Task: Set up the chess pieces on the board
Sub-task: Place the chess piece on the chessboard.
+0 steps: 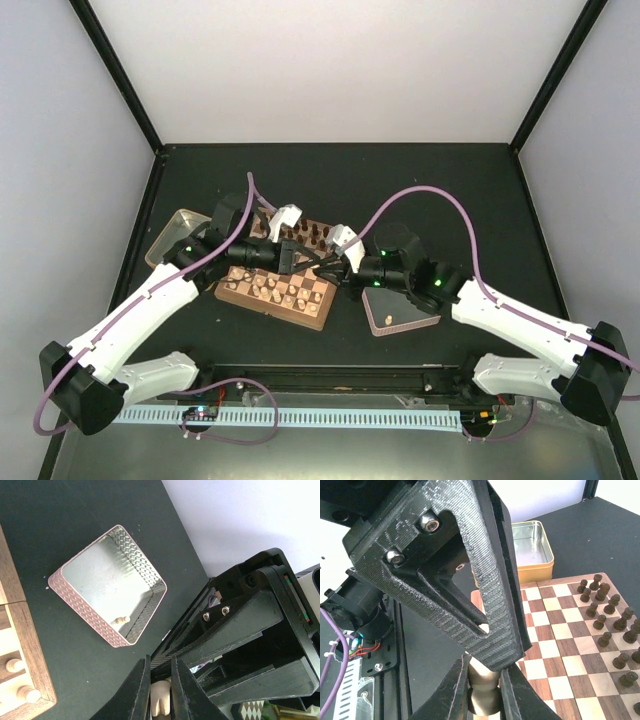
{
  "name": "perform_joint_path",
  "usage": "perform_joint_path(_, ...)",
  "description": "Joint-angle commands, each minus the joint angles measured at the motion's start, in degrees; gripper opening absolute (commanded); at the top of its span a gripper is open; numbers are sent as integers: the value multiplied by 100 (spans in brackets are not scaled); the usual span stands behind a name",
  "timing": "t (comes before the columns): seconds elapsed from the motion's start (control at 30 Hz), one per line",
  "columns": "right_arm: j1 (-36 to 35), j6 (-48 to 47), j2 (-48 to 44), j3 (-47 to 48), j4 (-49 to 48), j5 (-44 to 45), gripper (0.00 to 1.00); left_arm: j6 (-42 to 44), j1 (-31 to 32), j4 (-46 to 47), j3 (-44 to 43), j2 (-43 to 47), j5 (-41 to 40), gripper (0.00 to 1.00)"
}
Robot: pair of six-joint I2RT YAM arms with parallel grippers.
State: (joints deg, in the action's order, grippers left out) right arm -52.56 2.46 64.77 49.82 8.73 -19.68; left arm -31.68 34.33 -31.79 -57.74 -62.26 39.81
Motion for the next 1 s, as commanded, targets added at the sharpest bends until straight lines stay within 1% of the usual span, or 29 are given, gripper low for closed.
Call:
perform_joint_path(0.0,26,47,114,112,-382,368,11,111,91,-181,-168,88,598,2)
perform_joint_path(0.1,26,171,24,-14,-554,441,25,165,81,-255,-168,159,411,2)
perform_joint_path(0.17,26,311,-93,-111,-605,508,41,258,73,-380,-168,216,131,1)
perform_joint_path(0.2,26,375,-154,-170,-624,526,46,295,65,-475,-168,253,-97,2)
perform_joint_path(0.23,26,468,-229,-260,-655,554,50,328,52,-566,-160,292,-335,2)
perform_joint_path(0.3,26,669,-441,-521,-746,641,57,404,22,-846,-146,358,-1070,2)
perform_joint_path(0.33,26,768,-532,-651,-795,690,60,438,18,-998,-138,378,-1744,1)
perform_joint_path(0.47,30,1202,-844,-1020,-779,1106,64,381,-4,-1493,123,523,-3785,1)
perform_joint_path(0.57,31,1570,-1008,-1229,-745,1634,65,171,-14,-1599,506,667,-4801,1)
perform_joint_path(0.67,34,2023,-1137,-1359,-641,2240,65,-56,-52,-1528,890,899,-5213,2)
perform_joint_path(0.77,35,2489,-1262,-1469,-494,2874,65,-277,-98,-1194,1357,1231,-5521,1)
perform_joint_path(0.87,39,2910,-1409,-1607,-390,3367,65,-454,-214,-1036,1685,1426,-5650,1)
perform_joint_path(0.97,39,3166,-1568,-1774,-371,3708,65,-516,-385,-971,1849,1436,-5735,1)
